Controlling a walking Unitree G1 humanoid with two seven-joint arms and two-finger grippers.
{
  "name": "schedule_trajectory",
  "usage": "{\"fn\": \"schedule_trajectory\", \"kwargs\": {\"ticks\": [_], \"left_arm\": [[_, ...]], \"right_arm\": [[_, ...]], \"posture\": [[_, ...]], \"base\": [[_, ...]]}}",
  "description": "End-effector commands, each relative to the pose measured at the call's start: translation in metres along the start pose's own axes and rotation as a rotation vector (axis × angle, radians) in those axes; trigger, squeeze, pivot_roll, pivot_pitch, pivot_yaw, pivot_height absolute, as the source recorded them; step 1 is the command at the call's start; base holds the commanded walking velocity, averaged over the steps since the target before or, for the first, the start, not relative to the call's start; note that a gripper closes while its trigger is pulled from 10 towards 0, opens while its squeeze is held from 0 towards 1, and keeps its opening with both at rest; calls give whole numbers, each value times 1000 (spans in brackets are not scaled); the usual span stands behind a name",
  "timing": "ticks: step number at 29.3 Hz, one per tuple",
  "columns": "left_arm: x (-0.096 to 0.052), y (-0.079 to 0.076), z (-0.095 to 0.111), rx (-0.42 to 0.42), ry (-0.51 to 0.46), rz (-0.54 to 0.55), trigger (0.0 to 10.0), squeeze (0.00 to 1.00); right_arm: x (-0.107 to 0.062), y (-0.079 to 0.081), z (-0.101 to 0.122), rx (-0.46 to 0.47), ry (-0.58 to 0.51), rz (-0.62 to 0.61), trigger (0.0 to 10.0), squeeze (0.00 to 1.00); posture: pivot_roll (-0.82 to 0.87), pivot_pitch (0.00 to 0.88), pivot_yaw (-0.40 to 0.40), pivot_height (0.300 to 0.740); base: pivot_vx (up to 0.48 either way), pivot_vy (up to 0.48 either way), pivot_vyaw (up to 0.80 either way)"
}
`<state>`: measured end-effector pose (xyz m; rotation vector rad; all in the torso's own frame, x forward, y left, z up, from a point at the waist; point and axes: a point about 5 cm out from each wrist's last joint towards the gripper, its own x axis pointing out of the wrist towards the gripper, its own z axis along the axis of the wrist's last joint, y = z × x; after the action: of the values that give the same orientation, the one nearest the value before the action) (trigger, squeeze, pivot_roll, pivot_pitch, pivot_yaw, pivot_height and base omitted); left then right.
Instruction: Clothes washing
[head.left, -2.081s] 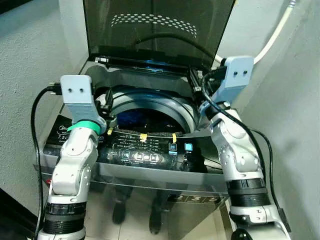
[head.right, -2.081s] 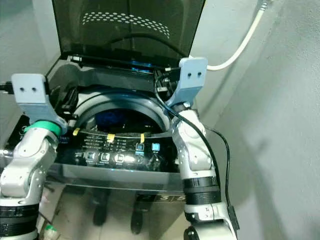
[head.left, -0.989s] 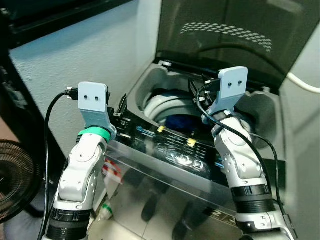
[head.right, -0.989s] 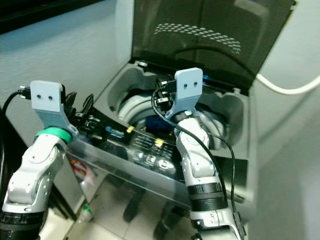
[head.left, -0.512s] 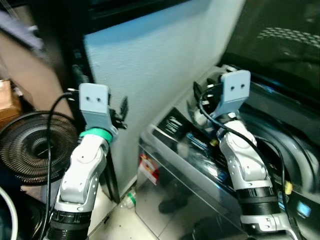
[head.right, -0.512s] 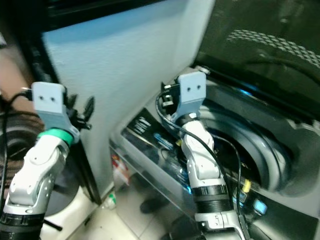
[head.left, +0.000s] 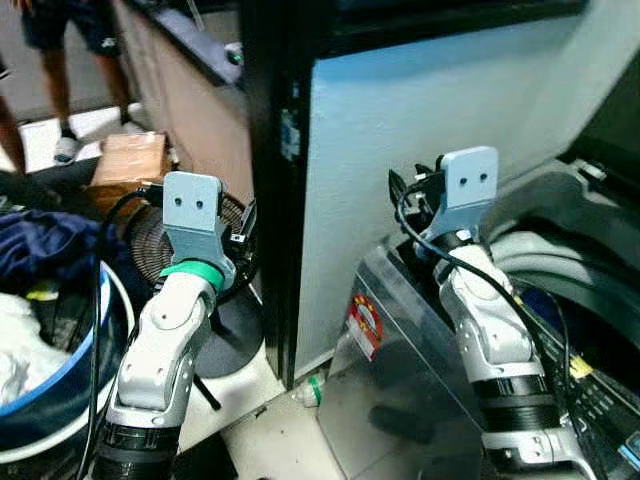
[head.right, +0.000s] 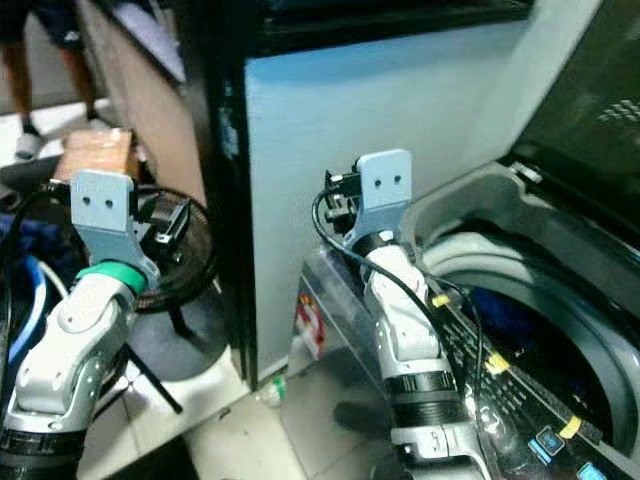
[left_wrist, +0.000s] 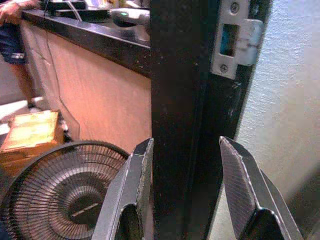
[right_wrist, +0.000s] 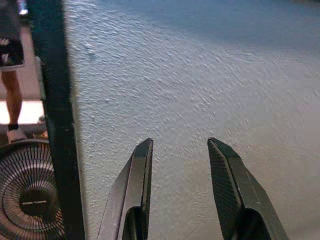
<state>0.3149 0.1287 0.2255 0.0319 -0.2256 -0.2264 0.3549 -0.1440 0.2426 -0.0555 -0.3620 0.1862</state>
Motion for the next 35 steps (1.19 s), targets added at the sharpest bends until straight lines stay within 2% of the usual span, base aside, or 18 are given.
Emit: {"fn": "schedule_trajectory", "kwargs": {"ticks": [1,2,4,8,11,15,20,27,28,30,32,34,35], "left_arm": [[-2,2,-3,3,13,3,10000,0],[-12,3,-4,-12,9,-18,10000,0],[-28,7,-6,-47,10,-11,10000,0],[-50,10,-8,-80,10,2,10000,0],[-57,11,-8,-93,8,11,10000,0],[-58,11,-10,-99,18,26,10000,0],[-49,11,-7,-94,0,34,10000,0],[-48,14,-4,-95,2,44,10000,0],[-44,16,-2,-93,4,55,10000,0],[-44,16,-2,-93,4,55,10000,0],[-35,17,1,-79,-8,58,10000,0],[-35,17,1,-79,-8,58,10000,0],[-30,18,2,-67,-13,57,10000,0]], "right_arm": [[-2,-2,-6,21,20,-7,10000,0],[-13,-15,-9,28,30,-18,10000,0],[-30,-22,-10,57,36,-26,10000,0],[-57,-15,-11,116,37,-18,10000,0],[-67,-12,-10,146,37,-22,10000,0],[-72,-9,-10,170,37,-40,10000,0],[-64,-6,-9,182,21,-43,10000,0],[-55,-4,-1,223,9,9,10000,0],[-46,0,3,255,6,61,10000,0],[-46,0,3,255,6,61,10000,0],[-36,3,6,233,5,140,10000,0],[-36,3,6,233,5,140,10000,0],[-29,5,7,208,7,182,10000,0]], "posture": [[65,23,-36,740],[68,19,-43,740],[66,18,-40,740],[67,17,-30,740],[67,17,-27,740],[70,20,-28,740],[66,22,-25,740],[65,24,-29,740],[61,24,-30,740],[61,24,-30,740],[60,21,-41,740],[60,21,-41,740],[59,17,-44,740]], "base": [[0,0,800],[0,0,800],[0,0,800],[0,0,800],[0,0,800],[0,0,800],[0,0,800],[0,0,800],[0,0,800],[0,0,800],[0,0,800],[0,0,800],[0,0,800]]}}
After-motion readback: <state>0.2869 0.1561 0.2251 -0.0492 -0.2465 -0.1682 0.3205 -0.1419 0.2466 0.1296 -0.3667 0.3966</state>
